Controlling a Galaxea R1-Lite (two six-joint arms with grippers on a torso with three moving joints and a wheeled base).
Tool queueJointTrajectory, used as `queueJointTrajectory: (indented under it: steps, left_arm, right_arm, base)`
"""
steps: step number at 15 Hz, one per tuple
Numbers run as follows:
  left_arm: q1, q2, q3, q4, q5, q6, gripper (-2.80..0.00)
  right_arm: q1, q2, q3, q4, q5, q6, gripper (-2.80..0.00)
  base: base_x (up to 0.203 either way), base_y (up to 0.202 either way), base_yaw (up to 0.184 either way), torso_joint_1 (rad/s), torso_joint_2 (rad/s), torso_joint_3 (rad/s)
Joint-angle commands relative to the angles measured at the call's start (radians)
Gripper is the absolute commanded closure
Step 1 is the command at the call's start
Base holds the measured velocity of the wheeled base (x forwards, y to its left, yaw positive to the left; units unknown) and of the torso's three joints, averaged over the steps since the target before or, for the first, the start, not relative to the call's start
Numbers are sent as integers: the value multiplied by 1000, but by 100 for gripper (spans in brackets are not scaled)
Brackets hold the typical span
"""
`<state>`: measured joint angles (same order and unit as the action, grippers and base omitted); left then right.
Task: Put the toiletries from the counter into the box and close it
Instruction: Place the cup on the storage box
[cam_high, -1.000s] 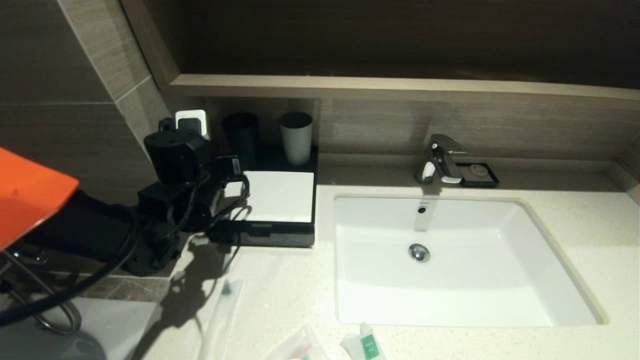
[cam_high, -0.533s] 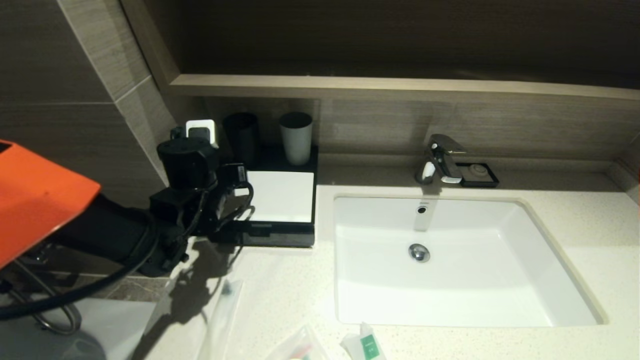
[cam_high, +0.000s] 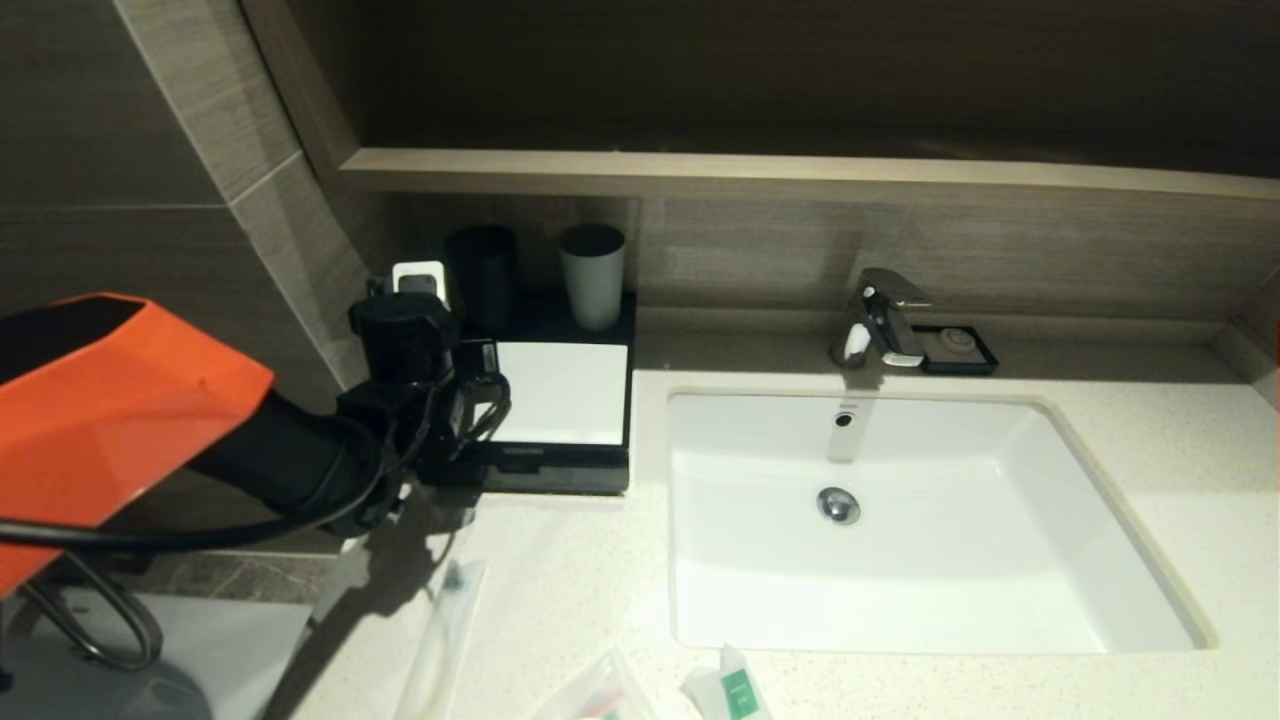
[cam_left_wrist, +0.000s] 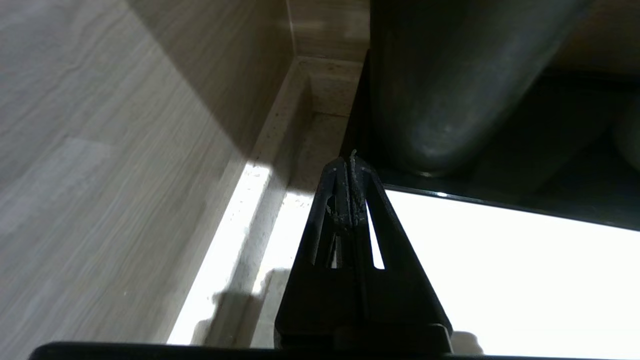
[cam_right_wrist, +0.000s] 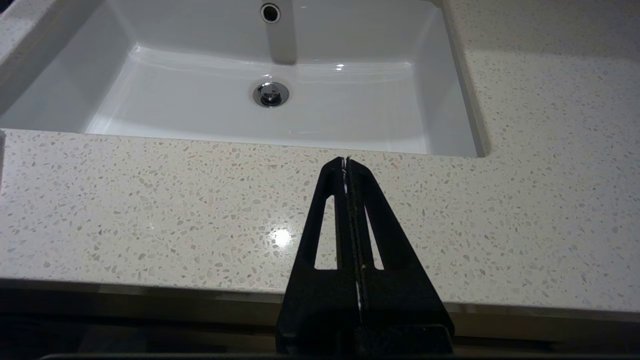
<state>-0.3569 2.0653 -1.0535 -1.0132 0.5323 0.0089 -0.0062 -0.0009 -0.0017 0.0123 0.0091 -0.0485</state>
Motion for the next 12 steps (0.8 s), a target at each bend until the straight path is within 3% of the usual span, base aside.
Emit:
queueJointTrajectory:
  steps: [1,12]
  left_arm:
    - [11,18,-26,-2,3,0,0]
    - [27,96,-199,46,3,3,0]
  right_arm:
    - [0,-1,0,0,0,-1,0]
    - [0,-1,0,0,0,-1,0]
  base:
    - [0,0,0,0,0,0]
    - [0,0,0,0,0,0]
